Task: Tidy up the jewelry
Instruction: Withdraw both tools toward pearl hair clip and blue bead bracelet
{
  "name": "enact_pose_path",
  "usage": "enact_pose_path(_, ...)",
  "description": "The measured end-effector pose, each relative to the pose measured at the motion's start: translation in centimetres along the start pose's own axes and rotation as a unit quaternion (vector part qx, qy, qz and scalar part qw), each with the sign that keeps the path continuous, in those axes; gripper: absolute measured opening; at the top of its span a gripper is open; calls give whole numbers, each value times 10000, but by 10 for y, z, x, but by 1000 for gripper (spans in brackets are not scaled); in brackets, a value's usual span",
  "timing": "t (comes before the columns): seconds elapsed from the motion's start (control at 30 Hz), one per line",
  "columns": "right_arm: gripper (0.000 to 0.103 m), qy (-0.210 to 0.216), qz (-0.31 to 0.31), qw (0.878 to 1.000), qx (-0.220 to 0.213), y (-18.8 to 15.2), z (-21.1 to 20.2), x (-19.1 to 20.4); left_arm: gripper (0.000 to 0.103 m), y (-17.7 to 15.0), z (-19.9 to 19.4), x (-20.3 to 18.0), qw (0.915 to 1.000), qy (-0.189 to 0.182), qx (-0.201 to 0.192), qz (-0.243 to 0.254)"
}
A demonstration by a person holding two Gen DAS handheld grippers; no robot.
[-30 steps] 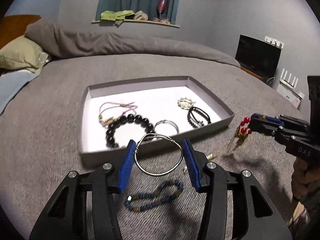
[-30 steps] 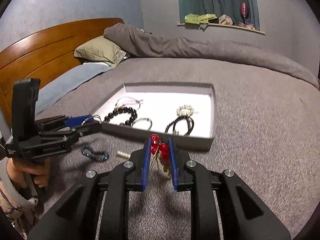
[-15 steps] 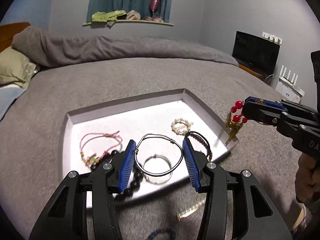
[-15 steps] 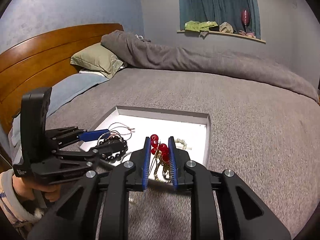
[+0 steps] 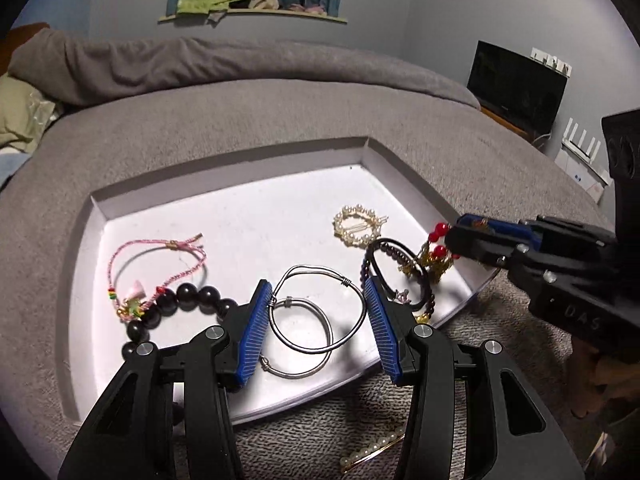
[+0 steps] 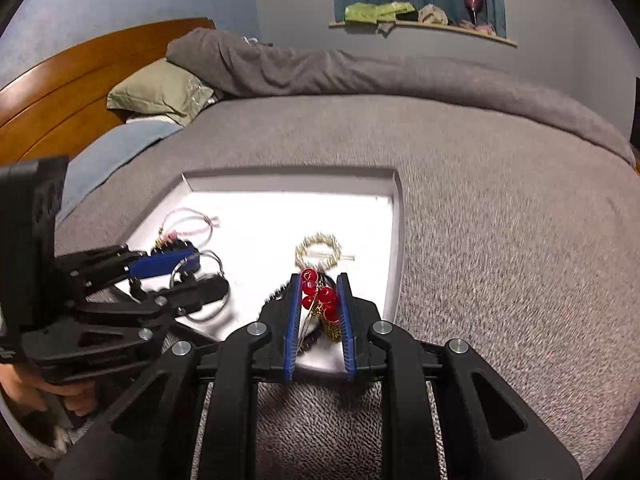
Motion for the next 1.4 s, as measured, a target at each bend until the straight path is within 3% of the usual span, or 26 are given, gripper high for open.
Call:
enact_pose_path(0.13, 18, 62, -11, 10000, 53, -7, 7, 0, 50, -3, 3, 0, 10000, -29, 72, -8)
enact_pose_path(0.27, 20, 13, -5, 10000, 84, -10, 10, 0, 68, -4, -2, -1, 10000, 40, -27, 15)
enact_pose_path(0.43, 28, 13, 0, 10000, 4, -17, 8, -2, 75, -6, -17, -7, 9998, 27, -186, 105)
enact_pose_path(0.53, 32, 65, -14, 9999, -128, -23, 2, 0, 76, -12, -27, -6, 9996, 24, -259, 107)
enact_pose_path(0.63, 46, 47, -26, 9994, -329, -29, -7, 2, 77, -21, -36, -5, 9995, 58, -293, 105)
enact_pose_path(0.87, 53, 93, 61, 9980, -617, -46, -26, 3, 78, -47, -54, 8, 9991, 130, -397, -87)
enact_pose_path(1.1, 60, 306, 226, 9978, -541, -68, -39, 7, 82, -83, -75, 14, 9983, 289, -505, -3)
enact_pose_path(1.27, 61, 361, 222, 9986, -318, -73, -36, 10, 83, -107, -72, 27, 9987, 388, -317, -135)
enact_pose_path(1.4, 63, 409, 86, 9991, -96, -81, -29, 20, 85, -110, -75, 31, 9987, 336, -303, -252)
Point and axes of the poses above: each gripper's, at about its wrist camera, not at the fingertips, and z roughly the way its jaws point, x to its left, y to its top, the point moved 4 cm from there along z, roughly the way its jaws point, and after that the axes turned 3 degrees about x, right-handed, at the moved point
